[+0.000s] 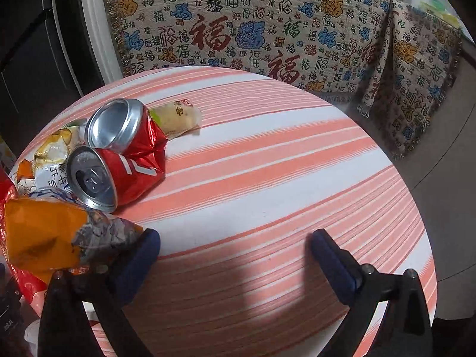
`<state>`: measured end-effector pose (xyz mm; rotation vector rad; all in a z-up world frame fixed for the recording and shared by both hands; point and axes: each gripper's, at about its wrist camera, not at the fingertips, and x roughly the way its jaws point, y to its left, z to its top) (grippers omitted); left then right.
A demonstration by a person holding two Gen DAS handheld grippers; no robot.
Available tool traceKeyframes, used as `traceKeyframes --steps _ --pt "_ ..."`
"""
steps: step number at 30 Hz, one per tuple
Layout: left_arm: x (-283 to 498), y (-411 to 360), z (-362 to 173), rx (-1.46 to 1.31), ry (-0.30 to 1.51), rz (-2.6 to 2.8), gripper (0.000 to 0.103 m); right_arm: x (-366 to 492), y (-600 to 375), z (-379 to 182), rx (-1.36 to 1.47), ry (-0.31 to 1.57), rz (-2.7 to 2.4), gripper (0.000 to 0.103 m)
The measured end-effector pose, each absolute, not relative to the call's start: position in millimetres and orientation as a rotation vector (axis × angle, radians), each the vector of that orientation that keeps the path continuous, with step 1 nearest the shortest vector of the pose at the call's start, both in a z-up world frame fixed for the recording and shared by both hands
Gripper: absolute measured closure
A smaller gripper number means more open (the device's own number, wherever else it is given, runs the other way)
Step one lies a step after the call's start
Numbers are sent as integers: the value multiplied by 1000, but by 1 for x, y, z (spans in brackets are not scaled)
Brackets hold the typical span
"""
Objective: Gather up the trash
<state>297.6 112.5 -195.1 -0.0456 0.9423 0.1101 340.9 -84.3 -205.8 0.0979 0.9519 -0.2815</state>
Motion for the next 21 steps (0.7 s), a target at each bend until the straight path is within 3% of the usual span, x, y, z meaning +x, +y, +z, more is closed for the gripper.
traceKeyframes --steps 21 --pt "297 115 -194 -45 945 110 0 344 -83 -206 100 953 -285 0"
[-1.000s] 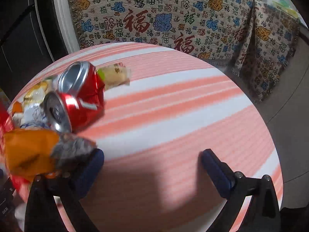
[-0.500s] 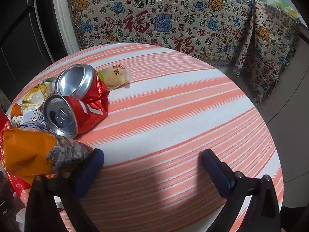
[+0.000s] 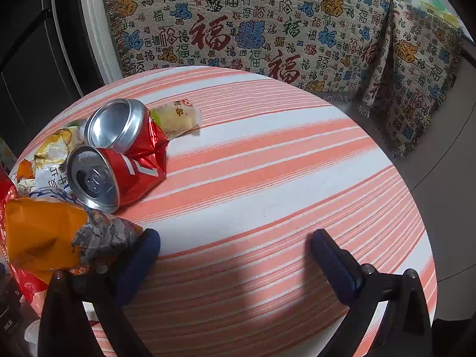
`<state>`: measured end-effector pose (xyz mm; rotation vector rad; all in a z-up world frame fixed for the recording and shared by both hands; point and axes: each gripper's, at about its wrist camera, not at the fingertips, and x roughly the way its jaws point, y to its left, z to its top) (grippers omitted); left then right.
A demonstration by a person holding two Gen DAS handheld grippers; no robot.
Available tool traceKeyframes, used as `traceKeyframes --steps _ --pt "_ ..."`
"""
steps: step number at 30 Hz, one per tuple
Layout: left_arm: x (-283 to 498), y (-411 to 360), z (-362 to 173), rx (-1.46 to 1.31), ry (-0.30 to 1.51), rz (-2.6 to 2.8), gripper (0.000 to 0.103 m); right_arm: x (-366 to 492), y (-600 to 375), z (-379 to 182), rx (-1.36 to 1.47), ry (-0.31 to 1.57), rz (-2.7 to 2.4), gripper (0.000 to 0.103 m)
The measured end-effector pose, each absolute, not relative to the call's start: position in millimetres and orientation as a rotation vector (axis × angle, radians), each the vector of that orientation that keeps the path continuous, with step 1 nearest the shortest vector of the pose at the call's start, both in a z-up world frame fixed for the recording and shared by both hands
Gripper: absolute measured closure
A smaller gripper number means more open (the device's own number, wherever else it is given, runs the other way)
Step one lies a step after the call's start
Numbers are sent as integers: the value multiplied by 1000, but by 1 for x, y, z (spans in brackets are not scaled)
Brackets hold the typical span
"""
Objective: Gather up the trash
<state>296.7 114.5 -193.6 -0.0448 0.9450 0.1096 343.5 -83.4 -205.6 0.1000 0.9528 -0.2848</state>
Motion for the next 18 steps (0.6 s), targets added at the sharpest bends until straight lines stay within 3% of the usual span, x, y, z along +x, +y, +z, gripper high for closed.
traceKeyframes --steps 18 --pt "279 96 -191 -13 951 72 0 316 -109 -202 126 958 -316 0"
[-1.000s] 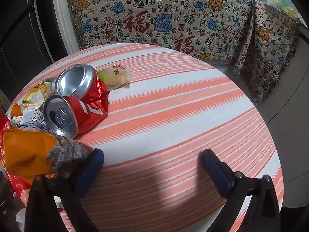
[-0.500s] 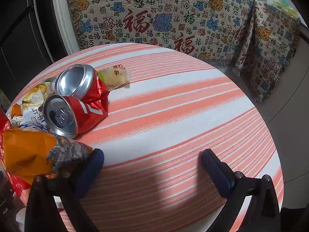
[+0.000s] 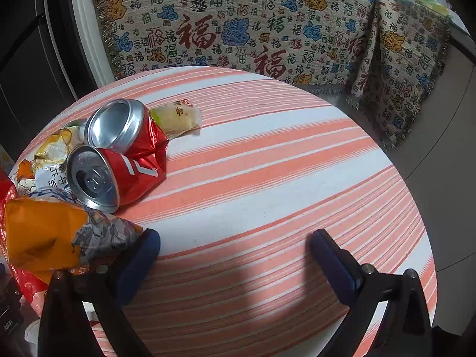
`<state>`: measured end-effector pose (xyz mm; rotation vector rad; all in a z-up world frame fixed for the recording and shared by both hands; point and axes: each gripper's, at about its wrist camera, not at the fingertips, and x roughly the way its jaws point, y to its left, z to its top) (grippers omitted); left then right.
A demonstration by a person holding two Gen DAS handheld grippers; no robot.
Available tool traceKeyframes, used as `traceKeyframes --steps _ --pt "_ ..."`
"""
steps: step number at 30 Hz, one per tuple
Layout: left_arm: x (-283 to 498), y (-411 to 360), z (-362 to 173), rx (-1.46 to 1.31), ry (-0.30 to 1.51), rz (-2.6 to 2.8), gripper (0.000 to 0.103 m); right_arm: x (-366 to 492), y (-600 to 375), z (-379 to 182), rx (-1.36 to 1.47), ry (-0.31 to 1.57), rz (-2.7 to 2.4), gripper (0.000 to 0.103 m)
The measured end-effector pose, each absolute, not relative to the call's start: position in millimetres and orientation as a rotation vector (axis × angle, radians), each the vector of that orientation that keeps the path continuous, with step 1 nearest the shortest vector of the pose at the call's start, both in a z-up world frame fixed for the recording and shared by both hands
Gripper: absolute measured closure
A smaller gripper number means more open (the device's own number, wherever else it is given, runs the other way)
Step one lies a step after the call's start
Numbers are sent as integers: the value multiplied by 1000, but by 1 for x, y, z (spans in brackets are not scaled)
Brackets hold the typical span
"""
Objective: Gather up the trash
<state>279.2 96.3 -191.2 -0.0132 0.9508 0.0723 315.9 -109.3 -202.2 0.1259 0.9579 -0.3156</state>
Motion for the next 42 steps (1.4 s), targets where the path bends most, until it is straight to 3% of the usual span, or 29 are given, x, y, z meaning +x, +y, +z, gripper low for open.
traceKeyframes --steps 42 --pt "288 96 -191 -4 951 43 0 318 -111 -204 140 955 -350 0"
